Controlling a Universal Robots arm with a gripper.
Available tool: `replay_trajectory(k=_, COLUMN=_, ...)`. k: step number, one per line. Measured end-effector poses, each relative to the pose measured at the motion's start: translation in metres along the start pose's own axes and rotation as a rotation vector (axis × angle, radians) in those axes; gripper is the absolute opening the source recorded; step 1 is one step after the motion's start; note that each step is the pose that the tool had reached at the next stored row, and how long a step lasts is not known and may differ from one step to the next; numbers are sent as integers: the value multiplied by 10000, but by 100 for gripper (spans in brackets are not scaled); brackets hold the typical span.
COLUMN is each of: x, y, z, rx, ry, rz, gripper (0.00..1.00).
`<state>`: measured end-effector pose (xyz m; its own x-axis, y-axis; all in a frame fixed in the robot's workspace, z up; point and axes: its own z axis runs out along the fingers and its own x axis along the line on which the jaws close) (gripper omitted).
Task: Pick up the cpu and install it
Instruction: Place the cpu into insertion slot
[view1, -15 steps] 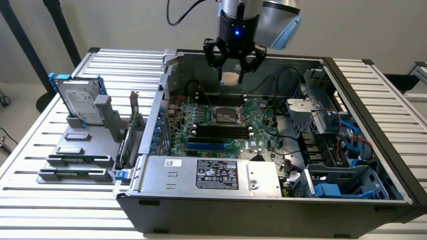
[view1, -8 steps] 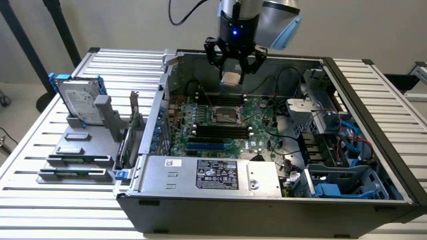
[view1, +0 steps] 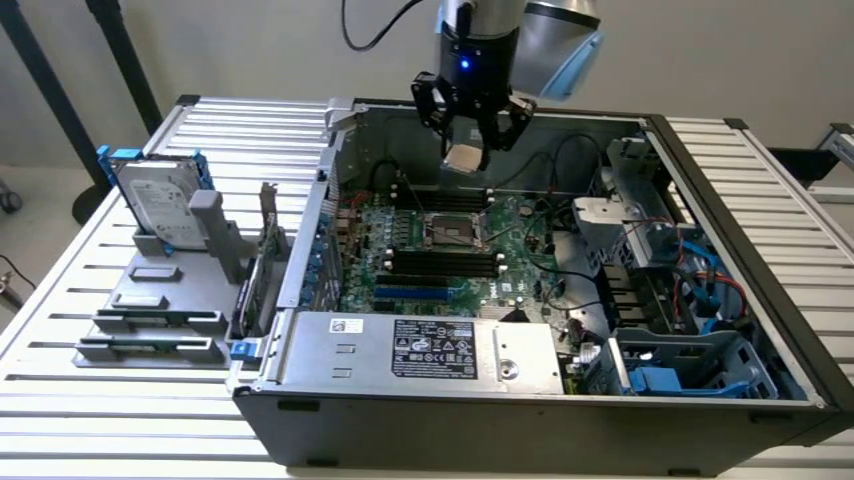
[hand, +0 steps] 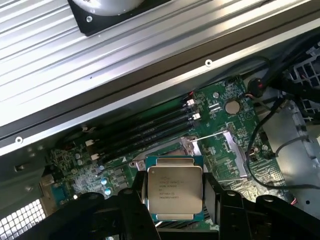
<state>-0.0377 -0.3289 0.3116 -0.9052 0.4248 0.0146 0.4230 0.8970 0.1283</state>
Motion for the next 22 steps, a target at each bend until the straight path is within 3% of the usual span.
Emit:
replay_trajectory(k=2, x=0, y=0, z=2, rx=24, ry=-31, rz=226, gripper=55)
replay_trajectory(k=8, x=0, y=0, z=2, rx=196, ry=-69, rz=794, gripper=55)
replay_trajectory(k=18, x=0, y=-1, z=5, rx=548, ry=-27, rz=1744, gripper=55)
replay_trajectory(k=22, x=0, y=-1, z=6, rx=621, ry=0, rz=2013, gripper=55)
